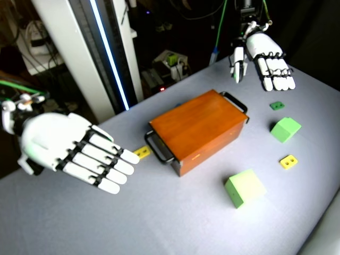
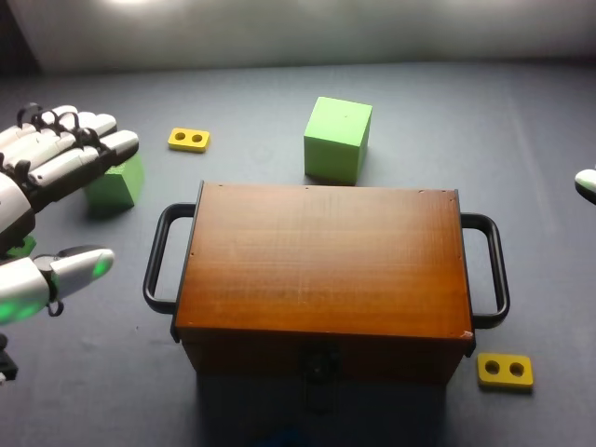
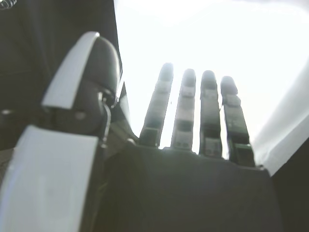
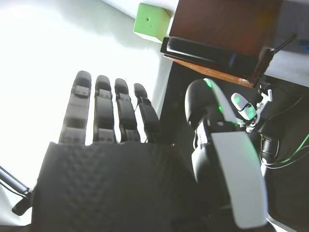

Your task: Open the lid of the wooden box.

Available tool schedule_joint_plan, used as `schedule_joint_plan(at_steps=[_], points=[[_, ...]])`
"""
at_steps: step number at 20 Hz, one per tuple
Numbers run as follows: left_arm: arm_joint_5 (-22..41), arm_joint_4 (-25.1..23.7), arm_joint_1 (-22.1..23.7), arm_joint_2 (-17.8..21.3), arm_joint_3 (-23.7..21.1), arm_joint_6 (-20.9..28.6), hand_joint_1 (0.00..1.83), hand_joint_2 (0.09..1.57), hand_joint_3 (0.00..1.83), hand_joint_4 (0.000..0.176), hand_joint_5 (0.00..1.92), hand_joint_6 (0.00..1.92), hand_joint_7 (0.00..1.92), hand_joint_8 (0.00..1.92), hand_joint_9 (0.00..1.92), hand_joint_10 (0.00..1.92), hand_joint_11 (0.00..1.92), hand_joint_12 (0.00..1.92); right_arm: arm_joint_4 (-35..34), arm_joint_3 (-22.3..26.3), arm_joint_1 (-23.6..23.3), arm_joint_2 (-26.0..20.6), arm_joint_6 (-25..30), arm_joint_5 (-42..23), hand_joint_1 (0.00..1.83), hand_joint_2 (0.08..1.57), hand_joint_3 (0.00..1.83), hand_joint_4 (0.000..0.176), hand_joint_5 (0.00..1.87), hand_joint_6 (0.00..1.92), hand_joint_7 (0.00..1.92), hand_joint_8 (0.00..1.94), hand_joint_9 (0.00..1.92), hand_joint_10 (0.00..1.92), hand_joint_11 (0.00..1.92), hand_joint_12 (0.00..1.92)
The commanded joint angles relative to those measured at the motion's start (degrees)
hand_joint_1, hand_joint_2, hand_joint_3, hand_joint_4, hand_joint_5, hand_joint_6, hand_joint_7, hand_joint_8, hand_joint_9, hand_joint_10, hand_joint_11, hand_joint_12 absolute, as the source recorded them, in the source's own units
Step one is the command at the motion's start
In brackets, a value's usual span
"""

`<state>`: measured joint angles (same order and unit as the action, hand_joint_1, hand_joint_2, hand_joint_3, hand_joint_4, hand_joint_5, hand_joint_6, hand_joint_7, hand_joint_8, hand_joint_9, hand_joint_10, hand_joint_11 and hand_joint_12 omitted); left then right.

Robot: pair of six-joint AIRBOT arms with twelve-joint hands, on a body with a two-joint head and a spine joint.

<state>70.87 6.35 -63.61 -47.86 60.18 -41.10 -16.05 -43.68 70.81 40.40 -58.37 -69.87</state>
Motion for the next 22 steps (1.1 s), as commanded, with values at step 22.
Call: schedule_joint_plan(at_steps=[22], points=[[-3.69,-3.04,-4.79,0.49,-0.80,4.78,0.16,1.44,0.00,0.000,0.17,0.00,0.05,0.00,0.00,0.00,0.00,0.00,2.45,-3.51,-3.08,6.18,0.38,8.80,0.36,1.40,0.00,0.000,0.05,0.01,0.00,0.00,0.00,0.00,0.00,0.00]])
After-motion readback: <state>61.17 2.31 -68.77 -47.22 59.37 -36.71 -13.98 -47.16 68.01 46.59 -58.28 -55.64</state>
